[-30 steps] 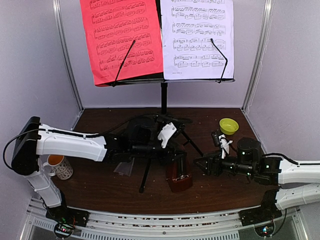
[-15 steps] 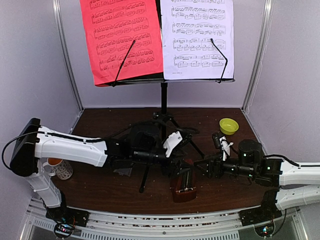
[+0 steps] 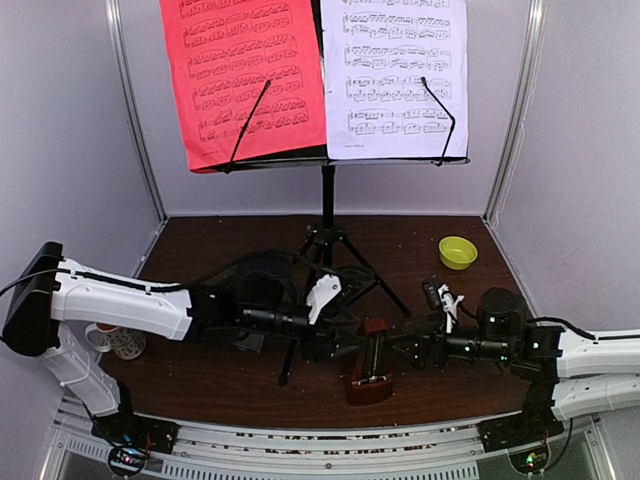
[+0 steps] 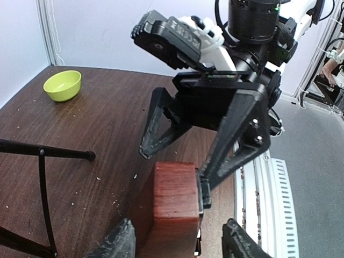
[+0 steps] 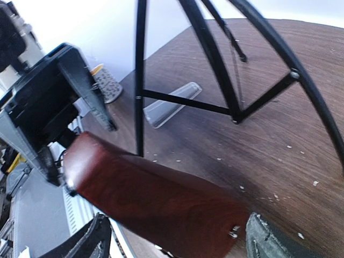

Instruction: Set up the instrument practice props

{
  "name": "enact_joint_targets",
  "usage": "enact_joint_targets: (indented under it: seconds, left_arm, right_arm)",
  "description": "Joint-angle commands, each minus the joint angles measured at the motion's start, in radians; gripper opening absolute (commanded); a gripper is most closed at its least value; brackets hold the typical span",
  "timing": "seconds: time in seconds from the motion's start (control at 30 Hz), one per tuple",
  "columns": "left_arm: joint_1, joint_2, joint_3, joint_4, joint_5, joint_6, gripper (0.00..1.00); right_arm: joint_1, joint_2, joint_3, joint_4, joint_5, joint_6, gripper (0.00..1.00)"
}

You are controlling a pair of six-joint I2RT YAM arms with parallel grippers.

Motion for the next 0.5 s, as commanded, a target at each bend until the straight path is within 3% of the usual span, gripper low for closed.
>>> enact_joint_targets:
  seconds: [0.0, 0.47]
  left_arm:
    - [0.011, 0.010, 0.004, 0.057, 0.018, 0.034, 0.55]
    - [0.011, 0.038, 0.015, 0.058, 0.008, 0.049, 0.46]
  right_arm:
    - [0.031, 0.029, 0.013, 0.070, -0.034, 0.015, 0.89]
    - [0.057, 0.079, 0.064, 0.073, -0.022, 0.014, 0.87]
